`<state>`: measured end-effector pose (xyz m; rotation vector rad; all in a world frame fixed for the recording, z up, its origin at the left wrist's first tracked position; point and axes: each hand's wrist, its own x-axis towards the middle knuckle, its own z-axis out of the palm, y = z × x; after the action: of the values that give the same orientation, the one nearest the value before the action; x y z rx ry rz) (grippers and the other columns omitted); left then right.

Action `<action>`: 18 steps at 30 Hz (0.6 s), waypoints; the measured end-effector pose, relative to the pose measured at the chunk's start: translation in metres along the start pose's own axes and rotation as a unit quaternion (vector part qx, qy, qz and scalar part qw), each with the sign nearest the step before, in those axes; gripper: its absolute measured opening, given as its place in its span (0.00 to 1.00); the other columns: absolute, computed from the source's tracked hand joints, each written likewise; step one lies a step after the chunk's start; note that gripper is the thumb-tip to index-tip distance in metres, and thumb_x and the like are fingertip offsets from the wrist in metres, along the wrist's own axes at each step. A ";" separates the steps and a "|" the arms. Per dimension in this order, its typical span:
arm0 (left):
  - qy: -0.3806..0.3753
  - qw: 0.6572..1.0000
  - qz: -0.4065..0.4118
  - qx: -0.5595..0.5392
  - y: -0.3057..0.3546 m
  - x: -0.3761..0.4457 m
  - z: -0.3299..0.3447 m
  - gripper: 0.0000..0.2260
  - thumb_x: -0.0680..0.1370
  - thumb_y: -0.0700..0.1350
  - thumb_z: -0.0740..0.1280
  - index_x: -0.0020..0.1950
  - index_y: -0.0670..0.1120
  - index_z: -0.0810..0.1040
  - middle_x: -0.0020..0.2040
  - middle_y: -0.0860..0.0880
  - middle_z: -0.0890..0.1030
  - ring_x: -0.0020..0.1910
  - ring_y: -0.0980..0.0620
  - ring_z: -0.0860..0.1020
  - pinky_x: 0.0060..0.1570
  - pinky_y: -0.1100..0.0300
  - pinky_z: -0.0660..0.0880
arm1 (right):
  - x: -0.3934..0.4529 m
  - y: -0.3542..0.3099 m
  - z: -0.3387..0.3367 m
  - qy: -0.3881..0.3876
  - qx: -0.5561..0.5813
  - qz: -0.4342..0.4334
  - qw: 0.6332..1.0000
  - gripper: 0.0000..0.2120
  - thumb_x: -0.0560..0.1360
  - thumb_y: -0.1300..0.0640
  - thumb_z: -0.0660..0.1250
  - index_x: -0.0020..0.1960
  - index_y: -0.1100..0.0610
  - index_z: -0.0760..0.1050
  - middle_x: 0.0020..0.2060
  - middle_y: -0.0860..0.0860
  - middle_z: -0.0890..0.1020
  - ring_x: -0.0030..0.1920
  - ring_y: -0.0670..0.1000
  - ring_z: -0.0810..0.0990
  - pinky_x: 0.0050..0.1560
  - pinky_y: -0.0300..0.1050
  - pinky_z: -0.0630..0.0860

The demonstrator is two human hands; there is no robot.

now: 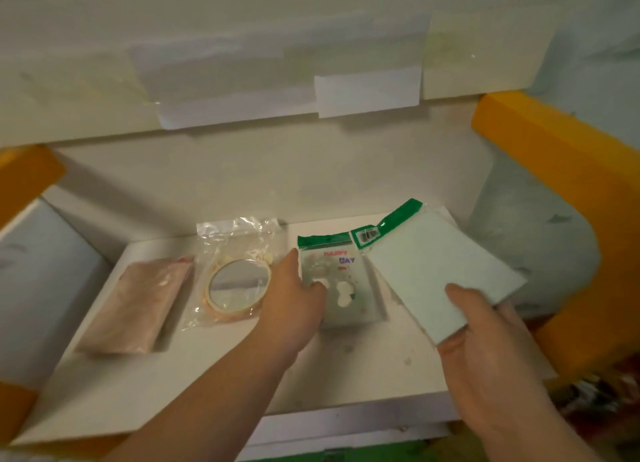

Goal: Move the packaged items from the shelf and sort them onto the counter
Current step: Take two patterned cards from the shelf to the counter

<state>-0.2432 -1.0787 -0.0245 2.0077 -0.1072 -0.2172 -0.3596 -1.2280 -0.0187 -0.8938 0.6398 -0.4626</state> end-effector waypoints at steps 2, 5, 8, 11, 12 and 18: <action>0.002 0.999 0.018 0.042 0.005 -0.004 -0.006 0.25 0.78 0.38 0.61 0.73 0.57 0.67 0.67 0.55 0.72 0.55 0.57 0.75 0.44 0.77 0.70 | 0.000 -0.002 0.005 0.004 -0.100 -0.035 0.994 0.05 0.78 0.55 0.67 0.53 0.49 0.79 0.47 0.50 0.87 0.48 0.55 0.84 0.52 0.55 0.79; 0.010 0.995 0.055 0.088 0.007 -0.007 -0.020 0.26 0.79 0.37 0.62 0.76 0.51 0.66 0.70 0.56 0.69 0.61 0.56 0.71 0.52 0.82 0.66 | 0.007 -0.002 0.017 -0.041 -0.253 -0.163 0.953 0.06 0.81 0.54 0.63 0.49 0.47 0.78 0.41 0.44 0.85 0.42 0.44 0.82 0.44 0.38 0.78; 0.037 0.988 0.078 0.125 0.003 -0.007 -0.037 0.25 0.79 0.39 0.63 0.76 0.50 0.67 0.76 0.55 0.67 0.74 0.54 0.66 0.73 0.60 0.61 | 0.025 0.013 0.025 -0.156 -0.479 -0.298 0.811 0.12 0.82 0.56 0.60 0.64 0.51 0.75 0.53 0.43 0.82 0.50 0.40 0.78 0.50 0.26 0.73; 0.068 0.984 0.099 0.128 -0.003 -0.007 -0.051 0.22 0.79 0.39 0.64 0.73 0.50 0.72 0.75 0.56 0.68 0.74 0.59 0.65 0.69 0.66 0.59 | 0.046 0.039 0.031 -0.204 -0.659 -0.405 0.600 0.29 0.72 0.65 0.71 0.71 0.54 0.70 0.67 0.49 0.77 0.65 0.50 0.77 0.63 0.48 0.74; 0.077 0.982 0.107 0.133 -0.005 -0.007 -0.055 0.22 0.79 0.39 0.64 0.72 0.51 0.72 0.74 0.57 0.69 0.73 0.60 0.64 0.68 0.67 0.58 | 0.048 0.046 0.034 -0.219 -0.694 -0.401 0.557 0.33 0.68 0.65 0.74 0.71 0.54 0.71 0.68 0.51 0.77 0.66 0.53 0.77 0.63 0.50 0.74; 0.098 0.962 0.152 0.203 -0.014 -0.008 -0.072 0.22 0.78 0.41 0.65 0.72 0.50 0.73 0.74 0.58 0.68 0.74 0.62 0.62 0.68 0.70 0.54 | 0.050 0.054 0.035 -0.290 -0.740 -0.381 0.472 0.29 0.74 0.43 0.69 0.72 0.49 0.69 0.72 0.48 0.72 0.73 0.53 0.69 0.70 0.50 0.62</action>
<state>-0.2366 -1.0077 -0.0058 2.3724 -0.3548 0.2169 -0.2943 -1.2093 -0.0630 -2.9530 -0.2897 -0.2169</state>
